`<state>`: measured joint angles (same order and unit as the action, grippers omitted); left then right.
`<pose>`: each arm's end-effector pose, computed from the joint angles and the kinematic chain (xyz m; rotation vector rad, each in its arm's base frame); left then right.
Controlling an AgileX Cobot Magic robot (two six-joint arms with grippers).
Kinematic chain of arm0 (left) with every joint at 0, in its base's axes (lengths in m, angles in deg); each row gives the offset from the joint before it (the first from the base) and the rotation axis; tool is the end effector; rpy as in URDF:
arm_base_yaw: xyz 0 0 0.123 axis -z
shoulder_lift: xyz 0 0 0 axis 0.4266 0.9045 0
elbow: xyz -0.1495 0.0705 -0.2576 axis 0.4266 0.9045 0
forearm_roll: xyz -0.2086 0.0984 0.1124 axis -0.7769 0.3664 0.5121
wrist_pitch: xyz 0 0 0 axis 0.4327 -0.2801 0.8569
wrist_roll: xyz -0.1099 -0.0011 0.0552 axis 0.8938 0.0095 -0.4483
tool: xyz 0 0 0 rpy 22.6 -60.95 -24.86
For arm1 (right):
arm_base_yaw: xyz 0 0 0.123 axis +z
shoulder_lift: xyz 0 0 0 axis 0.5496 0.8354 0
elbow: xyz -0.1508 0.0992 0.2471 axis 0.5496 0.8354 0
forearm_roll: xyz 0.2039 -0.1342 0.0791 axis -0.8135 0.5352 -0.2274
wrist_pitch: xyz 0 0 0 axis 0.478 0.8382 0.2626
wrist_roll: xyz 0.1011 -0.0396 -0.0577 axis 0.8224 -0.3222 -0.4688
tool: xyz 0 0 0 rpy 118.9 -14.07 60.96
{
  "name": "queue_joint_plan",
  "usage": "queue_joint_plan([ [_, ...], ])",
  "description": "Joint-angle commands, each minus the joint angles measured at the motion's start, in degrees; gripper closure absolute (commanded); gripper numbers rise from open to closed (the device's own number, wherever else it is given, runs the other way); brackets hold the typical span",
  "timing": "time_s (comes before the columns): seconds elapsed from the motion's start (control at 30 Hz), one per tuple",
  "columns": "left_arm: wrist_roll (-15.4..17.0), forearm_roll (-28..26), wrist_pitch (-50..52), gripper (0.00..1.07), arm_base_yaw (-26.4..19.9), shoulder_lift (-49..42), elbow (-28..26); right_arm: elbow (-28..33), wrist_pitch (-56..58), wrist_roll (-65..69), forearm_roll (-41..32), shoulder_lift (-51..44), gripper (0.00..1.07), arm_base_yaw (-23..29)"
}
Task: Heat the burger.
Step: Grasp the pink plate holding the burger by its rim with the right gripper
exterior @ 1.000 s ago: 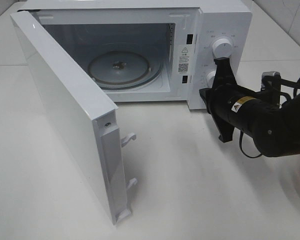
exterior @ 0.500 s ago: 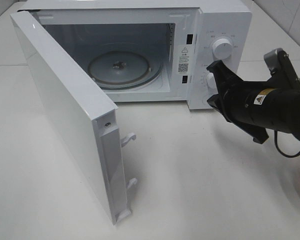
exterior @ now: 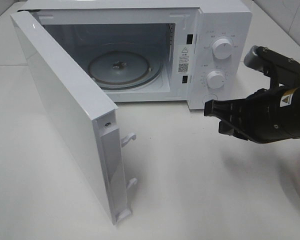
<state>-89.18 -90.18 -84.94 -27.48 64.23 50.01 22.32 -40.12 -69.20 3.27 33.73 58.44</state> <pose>0.0030 -0.0077 0.2684 0.0307 2.0394 -0.0215 0.2488 0.1178 0.1828 0.1375 2.4147 0.4829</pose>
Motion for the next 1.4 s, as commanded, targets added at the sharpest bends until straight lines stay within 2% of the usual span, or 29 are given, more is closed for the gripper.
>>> queue_joint_plan([
  [0.03, 0.11, -0.52, 0.63, 0.06, -0.11, -0.8, 0.06, -1.26, 11.06, -8.08, 1.09, -3.38, 1.0, -0.06],
  [0.2, 0.11, -0.52, 0.63, 0.06, -0.11, -0.8, 0.06, -4.58, 21.26, -9.57, 4.98, -4.41, 0.97, -0.06],
  [0.23, 0.11, -0.52, 0.63, 0.06, -0.11, -0.8, 0.06, -6.25, 26.3, -9.57, 7.79, -4.35, 0.93, -0.06],
  [0.27, 0.11, -0.52, 0.63, 0.06, -0.11, -0.8, 0.06, -6.25, 26.3, -9.57, 7.79, -4.35, 0.93, -0.06],
  [0.33, 0.11, -0.52, 0.63, 0.06, -0.11, -0.8, 0.06, -8.19, 31.63, -9.4, 12.38, -4.35, 0.84, -0.06],
  [0.37, 0.11, -0.52, 0.63, 0.06, -0.11, -0.8, 0.06, -8.19, 31.63, -9.4, 12.38, -4.35, 0.84, -0.06],
  [0.4, 0.11, -0.52, 0.63, 0.06, -0.11, -0.8, 0.06, -8.65, 33.0, -9.45, 13.52, -4.35, 0.79, -0.06],
  [0.43, 0.11, -0.52, 0.63, 0.06, -0.11, -0.8, 0.06, -9.51, 35.81, -9.45, 17.25, -4.35, 0.66, -0.06],
  [0.53, 0.11, -0.52, 0.63, 0.06, -0.11, -0.8, 0.06, -9.74, 36.84, -9.45, 18.62, -4.35, 0.6, -0.06],
  [0.57, 0.11, -0.52, 0.63, 0.06, -0.11, -0.8, 0.06, -10.2, 38.96, -9.45, 20.57, -4.35, 0.45, -0.06],
  [0.6, 0.11, -0.52, 0.63, 0.06, -0.11, -0.8, 0.06, -10.37, 39.48, -9.51, 21.2, -4.35, 0.37, -0.06],
  [0.63, 0.11, -0.52, 0.63, 0.06, -0.11, -0.8, 0.06, -10.37, 39.48, -9.51, 21.2, -4.35, 0.37, -0.06],
  [0.67, 0.11, -0.52, 0.63, 0.06, -0.11, -0.8, 0.06, -10.83, 40.51, -9.57, 21.83, -4.35, 0.2, -0.06],
  [0.7, 0.11, -0.52, 0.63, 0.06, -0.11, -0.8, 0.06, -11.0, 40.97, -9.57, 22.23, -4.35, 0.14, -0.06],
  [0.73, 0.11, -0.52, 0.63, 0.06, -0.11, -0.8, 0.06, -11.0, 40.97, -9.57, 22.23, -4.35, 0.14, -0.06],
  [0.77, 0.11, -0.52, 0.63, 0.06, -0.11, -0.8, 0.06, -11.06, 41.31, -9.57, 23.03, -4.35, 0.06, -0.46],
  [1.07, 0.11, -0.52, 0.63, 0.06, -0.11, -0.8, 0.06, -11.0, 41.77, -12.09, 23.26, -4.35, 0.1, -9.28],
  [1.17, 0.11, -0.52, 0.63, 0.06, -0.11, -0.8, 0.06, -11.0, 41.77, -12.49, 23.26, -4.35, 0.11, -10.26],
  [1.23, 0.11, -0.52, 0.63, 0.06, -0.11, -0.8, 0.06, -11.0, 41.83, -12.83, 23.32, -4.35, 0.12, -13.92],
  [1.4, 0.11, -0.52, 0.63, 0.06, -0.11, -0.8, 0.06, -10.83, 41.37, -12.83, 24.06, -3.84, 0.13, -17.13],
])
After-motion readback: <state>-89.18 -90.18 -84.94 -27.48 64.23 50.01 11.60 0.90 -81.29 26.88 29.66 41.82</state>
